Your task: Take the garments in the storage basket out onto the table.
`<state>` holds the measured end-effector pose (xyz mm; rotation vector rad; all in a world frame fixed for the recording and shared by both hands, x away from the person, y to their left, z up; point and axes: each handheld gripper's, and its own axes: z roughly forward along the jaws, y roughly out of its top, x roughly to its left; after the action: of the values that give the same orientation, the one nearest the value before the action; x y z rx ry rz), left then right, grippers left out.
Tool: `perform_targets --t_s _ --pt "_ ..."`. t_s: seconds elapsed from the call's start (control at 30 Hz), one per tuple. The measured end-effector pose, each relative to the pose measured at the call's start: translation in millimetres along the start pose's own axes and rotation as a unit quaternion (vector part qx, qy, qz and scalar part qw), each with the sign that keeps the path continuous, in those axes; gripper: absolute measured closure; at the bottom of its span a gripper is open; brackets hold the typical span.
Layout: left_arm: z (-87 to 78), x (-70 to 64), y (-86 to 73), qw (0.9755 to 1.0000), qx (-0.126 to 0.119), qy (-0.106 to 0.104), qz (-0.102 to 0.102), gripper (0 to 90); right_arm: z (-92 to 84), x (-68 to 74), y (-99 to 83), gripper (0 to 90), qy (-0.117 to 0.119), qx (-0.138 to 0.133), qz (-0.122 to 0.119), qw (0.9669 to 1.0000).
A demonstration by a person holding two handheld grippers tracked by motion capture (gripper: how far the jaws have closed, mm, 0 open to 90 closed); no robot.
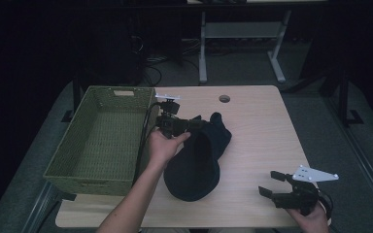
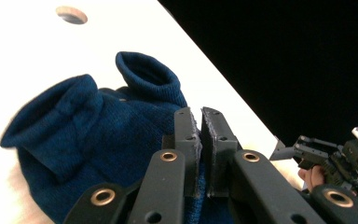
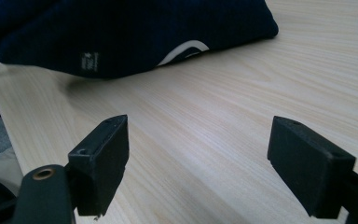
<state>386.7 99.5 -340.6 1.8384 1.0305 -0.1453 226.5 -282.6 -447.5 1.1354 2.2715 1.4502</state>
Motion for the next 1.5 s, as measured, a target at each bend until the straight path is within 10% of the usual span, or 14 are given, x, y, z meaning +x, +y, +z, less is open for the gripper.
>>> perform_targets --t_s 0.6,1.5 --pt "9.8 11.5 -44.4 0.9993 0.037 0.006 -0.003 81.1 8.8 3.8 2.9 23.7 0.011 0.013 -0.002 0.9999" --pt "11.6 21.7 -90.9 0.9988 0.045 -0.009 -0.018 75.5 66.4 26.7 37.0 72.7 0.118 0.065 -0.01 0.9908"
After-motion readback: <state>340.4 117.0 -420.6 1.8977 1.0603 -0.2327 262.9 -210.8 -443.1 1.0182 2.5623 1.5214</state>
